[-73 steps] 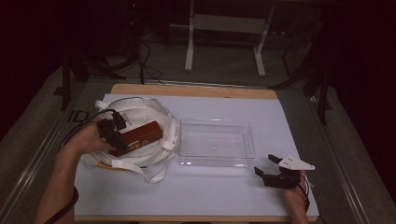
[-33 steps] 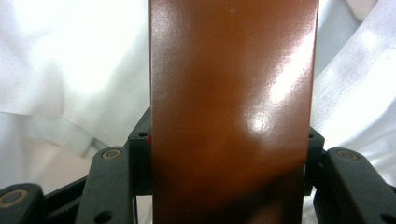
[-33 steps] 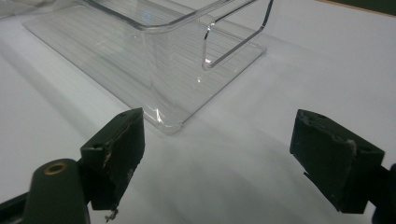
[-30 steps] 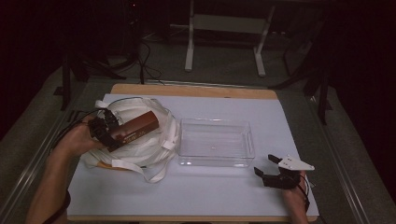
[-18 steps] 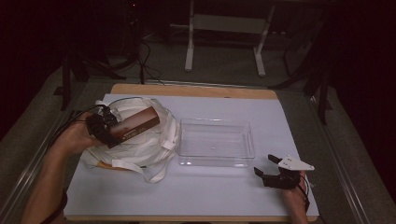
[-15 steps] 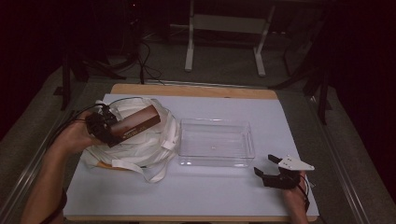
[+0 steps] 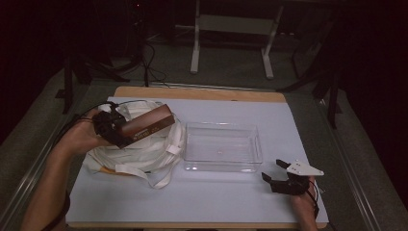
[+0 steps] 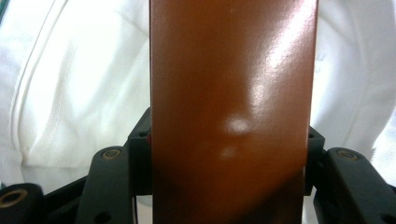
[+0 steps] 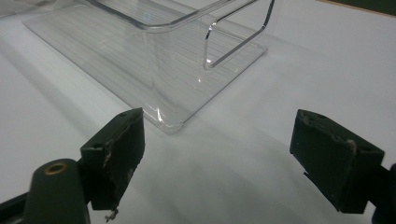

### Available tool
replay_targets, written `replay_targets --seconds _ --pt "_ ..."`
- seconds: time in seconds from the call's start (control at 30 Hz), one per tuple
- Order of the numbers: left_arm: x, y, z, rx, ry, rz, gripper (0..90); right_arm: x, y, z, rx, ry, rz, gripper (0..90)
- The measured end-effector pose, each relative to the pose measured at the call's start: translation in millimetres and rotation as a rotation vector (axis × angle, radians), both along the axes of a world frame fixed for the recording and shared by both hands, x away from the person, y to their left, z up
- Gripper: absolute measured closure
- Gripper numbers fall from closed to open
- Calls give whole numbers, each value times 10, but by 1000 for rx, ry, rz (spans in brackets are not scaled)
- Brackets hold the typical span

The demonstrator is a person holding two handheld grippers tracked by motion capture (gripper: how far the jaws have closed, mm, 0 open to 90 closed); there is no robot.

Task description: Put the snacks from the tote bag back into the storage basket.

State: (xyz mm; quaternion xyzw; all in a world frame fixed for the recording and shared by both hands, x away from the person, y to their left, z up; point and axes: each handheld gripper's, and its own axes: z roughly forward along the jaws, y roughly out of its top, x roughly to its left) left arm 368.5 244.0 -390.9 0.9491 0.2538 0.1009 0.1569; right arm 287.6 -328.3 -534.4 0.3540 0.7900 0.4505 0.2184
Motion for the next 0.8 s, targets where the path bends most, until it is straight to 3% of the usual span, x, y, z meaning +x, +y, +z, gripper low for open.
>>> replay_targets --seconds 0.23,0.8 --pt "8 -115 92 -12 -7 -32 446 1 0 0 1 1 1 180" --pt "78 -412 203 14 -10 -92 446 2 -2 0 3 2 2 181"
